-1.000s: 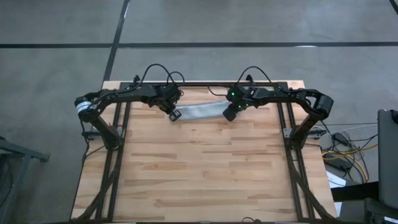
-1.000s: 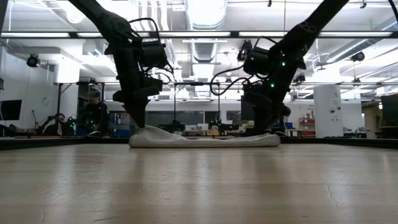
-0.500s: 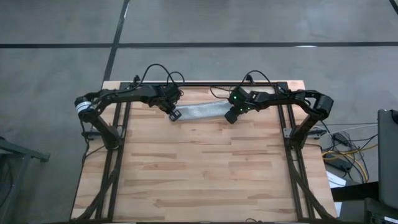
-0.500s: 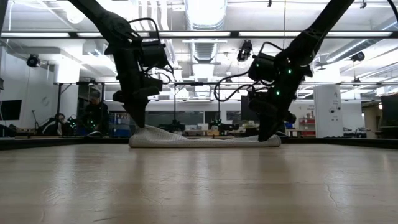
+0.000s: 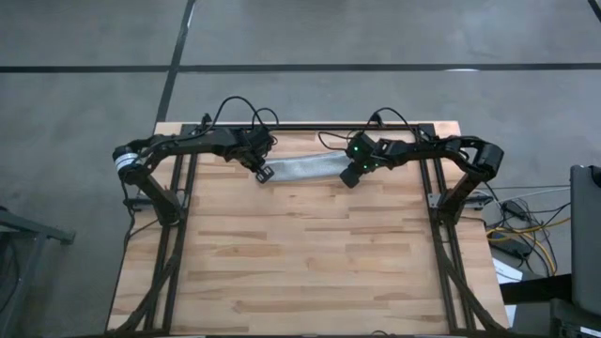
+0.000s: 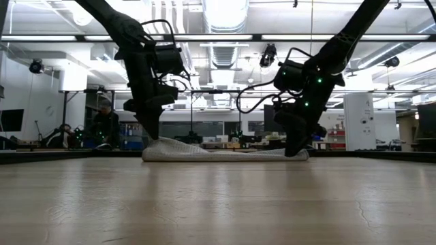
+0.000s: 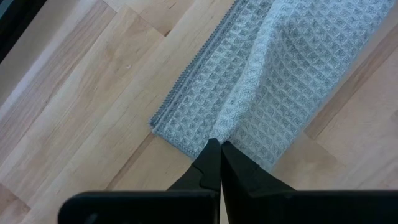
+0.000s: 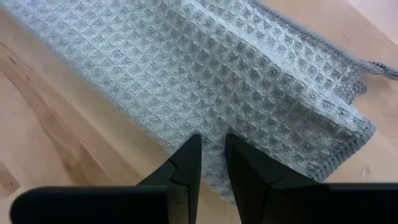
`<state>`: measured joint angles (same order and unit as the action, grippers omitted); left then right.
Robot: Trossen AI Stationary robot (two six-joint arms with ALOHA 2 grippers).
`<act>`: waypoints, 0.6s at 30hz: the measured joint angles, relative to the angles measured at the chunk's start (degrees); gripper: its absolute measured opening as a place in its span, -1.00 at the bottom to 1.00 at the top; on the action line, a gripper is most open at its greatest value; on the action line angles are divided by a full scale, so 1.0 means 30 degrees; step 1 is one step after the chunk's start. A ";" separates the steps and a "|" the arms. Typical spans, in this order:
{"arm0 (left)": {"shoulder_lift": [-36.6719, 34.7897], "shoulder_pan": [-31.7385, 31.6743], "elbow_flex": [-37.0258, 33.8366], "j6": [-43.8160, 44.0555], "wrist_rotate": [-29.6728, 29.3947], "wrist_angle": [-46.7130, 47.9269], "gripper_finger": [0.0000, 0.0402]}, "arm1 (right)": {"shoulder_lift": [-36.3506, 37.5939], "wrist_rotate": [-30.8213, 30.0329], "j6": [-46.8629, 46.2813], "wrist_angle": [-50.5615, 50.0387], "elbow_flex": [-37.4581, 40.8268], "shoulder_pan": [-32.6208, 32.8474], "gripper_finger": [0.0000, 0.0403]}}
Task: Fold microfiber towels
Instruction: Fold the gray on the table
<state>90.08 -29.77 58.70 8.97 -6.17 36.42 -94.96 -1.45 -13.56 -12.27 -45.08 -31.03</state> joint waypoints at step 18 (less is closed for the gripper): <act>-0.0036 0.0010 0.0000 0.0401 -0.0842 0.0000 -0.64 | 0.0000 0.0144 -0.0648 0.0304 0.0007 0.0000 -0.64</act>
<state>89.97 -29.74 58.70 10.17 -8.70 36.42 -94.96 -1.02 -15.51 -11.35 -45.06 -31.03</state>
